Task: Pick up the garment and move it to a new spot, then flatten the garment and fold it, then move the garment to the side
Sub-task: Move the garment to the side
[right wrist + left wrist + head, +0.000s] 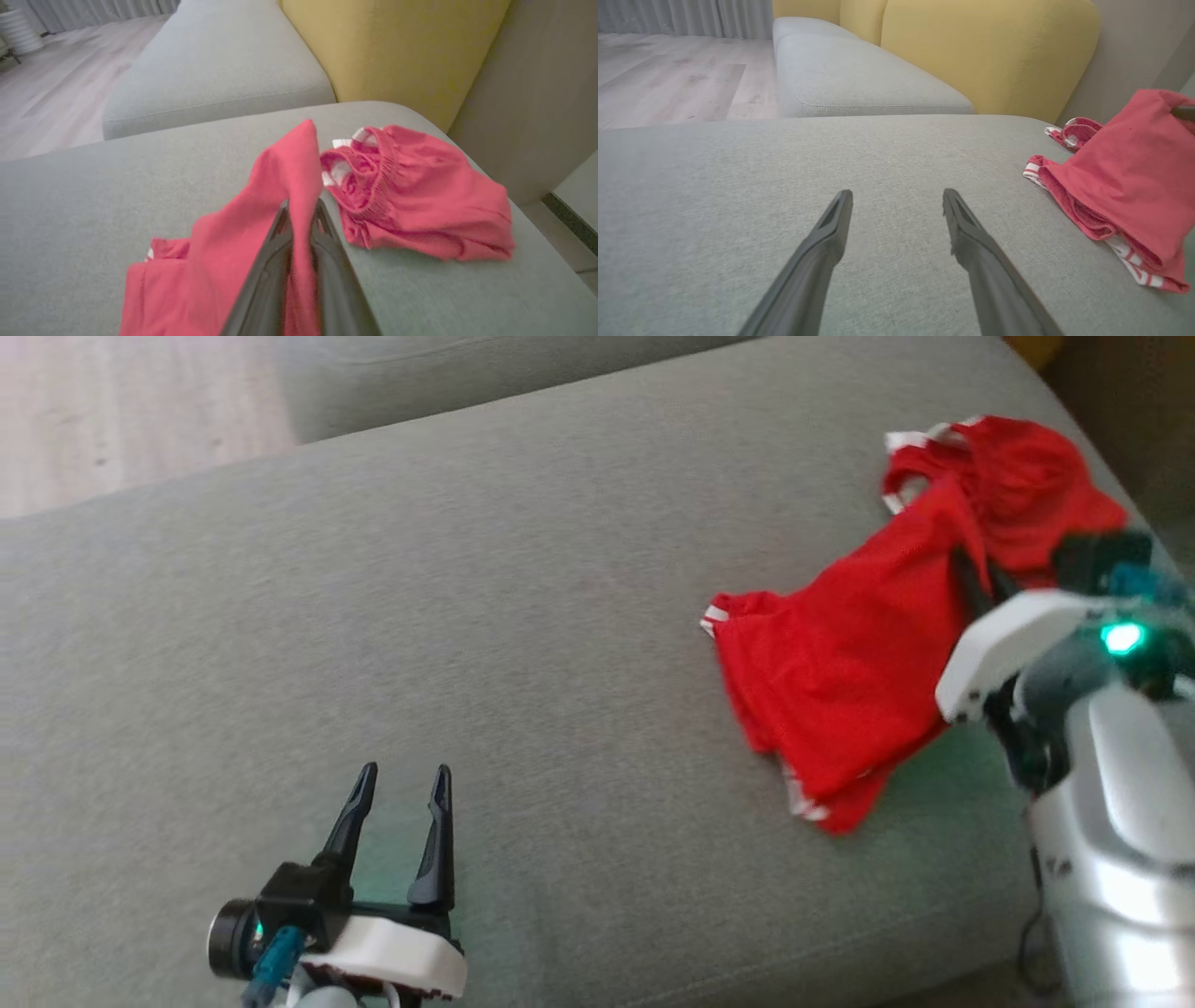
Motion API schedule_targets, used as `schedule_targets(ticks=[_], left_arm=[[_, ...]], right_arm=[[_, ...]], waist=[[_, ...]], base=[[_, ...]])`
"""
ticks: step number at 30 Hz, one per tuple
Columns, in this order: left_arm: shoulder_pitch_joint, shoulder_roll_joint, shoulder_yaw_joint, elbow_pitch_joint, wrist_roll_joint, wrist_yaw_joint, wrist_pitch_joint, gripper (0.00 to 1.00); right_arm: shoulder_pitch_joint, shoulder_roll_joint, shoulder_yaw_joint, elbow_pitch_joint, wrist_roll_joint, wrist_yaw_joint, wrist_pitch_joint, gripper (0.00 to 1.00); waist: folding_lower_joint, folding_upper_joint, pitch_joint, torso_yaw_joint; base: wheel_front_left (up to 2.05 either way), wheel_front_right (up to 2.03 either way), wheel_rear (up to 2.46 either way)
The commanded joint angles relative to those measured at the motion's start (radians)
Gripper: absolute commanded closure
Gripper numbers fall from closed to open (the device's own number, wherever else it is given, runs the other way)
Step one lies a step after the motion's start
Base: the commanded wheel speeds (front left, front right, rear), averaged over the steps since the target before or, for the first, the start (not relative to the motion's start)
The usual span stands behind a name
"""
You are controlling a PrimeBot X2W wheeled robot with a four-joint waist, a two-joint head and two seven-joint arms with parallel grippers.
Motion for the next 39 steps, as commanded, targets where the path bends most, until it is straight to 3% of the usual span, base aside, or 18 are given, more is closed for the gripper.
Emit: schedule_targets(ticks=[1, 8, 16, 22, 30, 31, 32, 39], left_arm=[[-0.022, 0.013, 0.042, -0.029, 0.0, 0.008, -0.015, 0.0], [-0.028, 0.02, 0.043, -0.039, 0.002, 0.008, -0.014, 0.0], [-0.045, 0.027, 0.038, -0.048, 0.009, 0.009, -0.008, 0.0], [-0.058, 0.038, 0.032, -0.064, 0.019, 0.013, 0.001, 0.0], [-0.067, 0.048, 0.024, -0.078, 0.027, 0.017, 0.015, 0.0], [-0.066, 0.05, 0.023, -0.079, 0.028, 0.018, 0.017, 0.0], [-0.066, 0.052, 0.022, -0.081, 0.028, 0.019, 0.018, 0.0], [-0.06, 0.055, 0.011, -0.085, 0.028, 0.022, 0.027, 0.0]], right_arm=[[-0.082, -0.018, 0.015, -0.027, 0.005, 0.007, 0.005, 1.0], [-0.235, -0.06, -0.098, 0.089, -0.015, 0.007, 0.019, 1.0], [-0.353, -0.167, -0.199, 0.226, -0.096, 0.007, 0.002, 1.0], [-0.401, -0.271, -0.259, 0.275, -0.145, 0.007, -0.001, 1.0], [-0.401, -0.3, -0.363, 0.255, -0.267, 0.007, -0.014, 1.0], [-0.397, -0.298, -0.378, 0.248, -0.291, 0.007, -0.014, 0.39], [-0.395, -0.293, -0.403, 0.239, -0.311, 0.007, -0.019, 0.0], [-0.366, -0.212, -0.501, 0.22, -0.43, 0.007, -0.073, 0.0]], waist=[[0.0, 0.0, -0.003, 0.033], [0.0, 0.0, 0.027, 0.103], [0.0, 0.0, 0.067, 0.148], [0.0, 0.0, 0.105, 0.165], [0.0, 0.0, 0.128, 0.18], [0.0, 0.0, 0.13, 0.18], [0.0, 0.0, 0.131, 0.18], [0.0, 0.0, 0.118, 0.182]], base=[[0.0, 0.0, 0.0], [0.0, 0.0, 0.0], [0.0, 0.0, 0.0], [0.0, 0.0, 0.0], [0.0, 0.0, 0.0], [0.0, 0.0, 0.0], [0.0, 0.0, 0.0], [0.0, 0.0, 0.0]])
